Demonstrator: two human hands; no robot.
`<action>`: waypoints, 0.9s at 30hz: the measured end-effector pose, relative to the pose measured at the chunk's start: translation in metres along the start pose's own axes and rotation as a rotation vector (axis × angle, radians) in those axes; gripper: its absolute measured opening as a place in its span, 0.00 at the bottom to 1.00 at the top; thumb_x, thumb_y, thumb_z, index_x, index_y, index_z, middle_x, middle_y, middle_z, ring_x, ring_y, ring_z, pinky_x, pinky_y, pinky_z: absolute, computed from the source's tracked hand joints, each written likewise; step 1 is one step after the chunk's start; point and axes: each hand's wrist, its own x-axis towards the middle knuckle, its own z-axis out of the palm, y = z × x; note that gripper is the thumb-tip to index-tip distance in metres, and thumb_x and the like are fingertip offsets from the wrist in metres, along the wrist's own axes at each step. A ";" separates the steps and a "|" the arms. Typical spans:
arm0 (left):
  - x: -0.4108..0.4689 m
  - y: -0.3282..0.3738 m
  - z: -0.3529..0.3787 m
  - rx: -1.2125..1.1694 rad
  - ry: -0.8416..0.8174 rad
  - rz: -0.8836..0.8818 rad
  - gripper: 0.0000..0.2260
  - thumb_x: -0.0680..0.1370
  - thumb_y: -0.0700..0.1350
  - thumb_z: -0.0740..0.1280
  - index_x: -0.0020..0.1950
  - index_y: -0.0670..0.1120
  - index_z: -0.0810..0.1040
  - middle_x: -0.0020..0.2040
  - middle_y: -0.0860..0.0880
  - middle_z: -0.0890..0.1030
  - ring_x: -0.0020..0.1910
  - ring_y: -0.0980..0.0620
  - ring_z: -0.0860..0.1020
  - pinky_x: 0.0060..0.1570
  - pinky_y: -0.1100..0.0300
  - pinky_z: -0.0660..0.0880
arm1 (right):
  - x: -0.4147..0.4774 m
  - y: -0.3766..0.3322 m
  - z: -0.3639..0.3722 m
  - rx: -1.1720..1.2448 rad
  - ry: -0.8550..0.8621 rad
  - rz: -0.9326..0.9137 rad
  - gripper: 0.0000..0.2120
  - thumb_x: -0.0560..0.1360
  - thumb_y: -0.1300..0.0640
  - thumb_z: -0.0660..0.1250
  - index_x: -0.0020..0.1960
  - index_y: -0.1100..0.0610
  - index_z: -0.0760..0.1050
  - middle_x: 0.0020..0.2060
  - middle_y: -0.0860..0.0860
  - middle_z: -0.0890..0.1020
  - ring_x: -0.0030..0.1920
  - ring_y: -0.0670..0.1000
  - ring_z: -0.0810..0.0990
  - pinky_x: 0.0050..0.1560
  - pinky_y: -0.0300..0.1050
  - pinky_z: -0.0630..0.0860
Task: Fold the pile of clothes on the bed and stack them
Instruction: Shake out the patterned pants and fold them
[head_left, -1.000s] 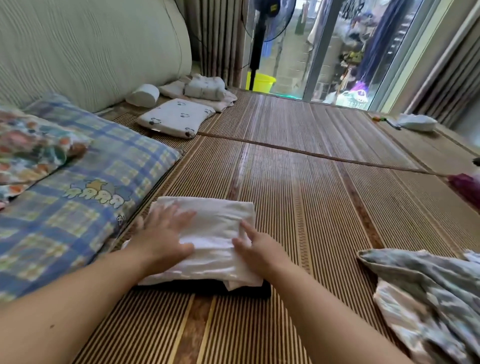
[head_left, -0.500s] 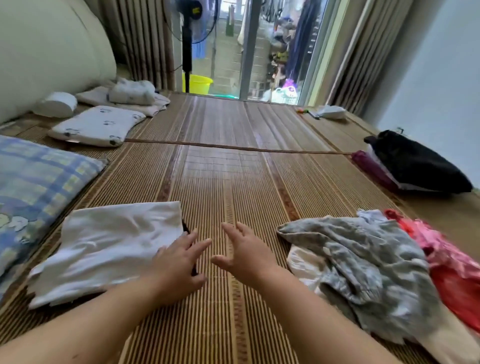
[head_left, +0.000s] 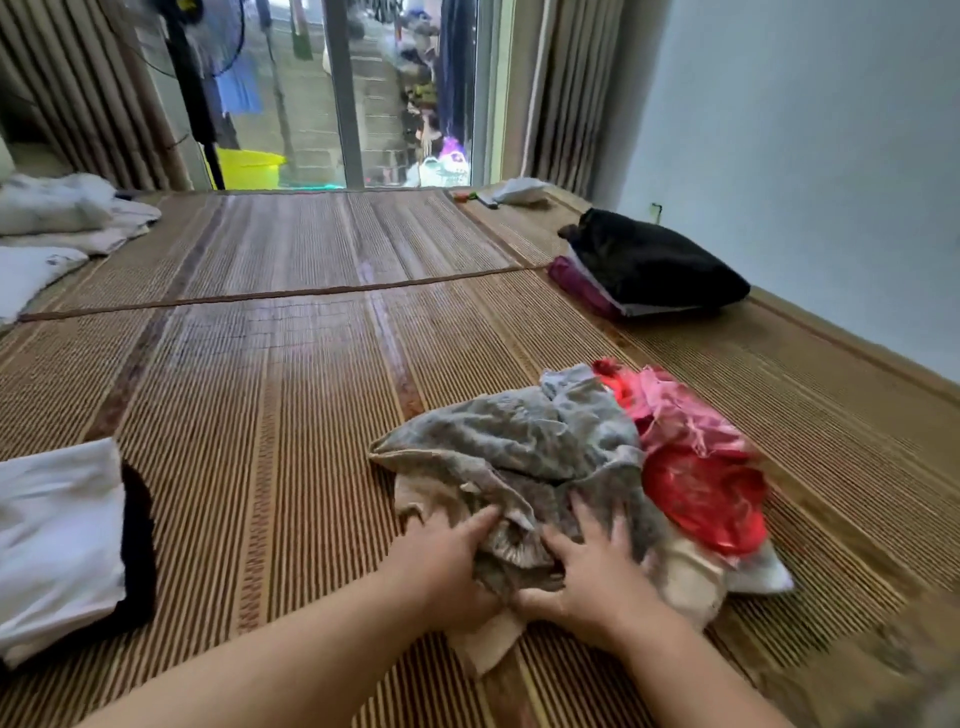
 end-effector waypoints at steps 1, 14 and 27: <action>0.007 0.010 0.000 0.004 0.007 -0.001 0.44 0.68 0.69 0.65 0.76 0.64 0.43 0.76 0.42 0.59 0.71 0.41 0.64 0.69 0.49 0.65 | 0.004 0.006 0.000 0.002 0.016 -0.006 0.45 0.63 0.27 0.63 0.75 0.36 0.50 0.76 0.43 0.34 0.74 0.61 0.31 0.69 0.71 0.44; 0.049 0.118 -0.002 -0.083 0.451 0.274 0.32 0.72 0.60 0.63 0.74 0.61 0.55 0.72 0.53 0.63 0.70 0.48 0.61 0.69 0.52 0.62 | 0.019 0.153 -0.091 0.027 0.139 0.182 0.39 0.65 0.41 0.69 0.73 0.35 0.58 0.78 0.48 0.52 0.77 0.60 0.47 0.71 0.71 0.51; 0.025 0.089 -0.071 -0.472 0.220 0.252 0.25 0.71 0.55 0.73 0.66 0.59 0.70 0.61 0.57 0.73 0.58 0.55 0.75 0.55 0.58 0.76 | -0.037 0.066 -0.158 0.548 0.450 -0.132 0.09 0.78 0.51 0.63 0.47 0.56 0.78 0.45 0.51 0.81 0.48 0.52 0.79 0.50 0.50 0.75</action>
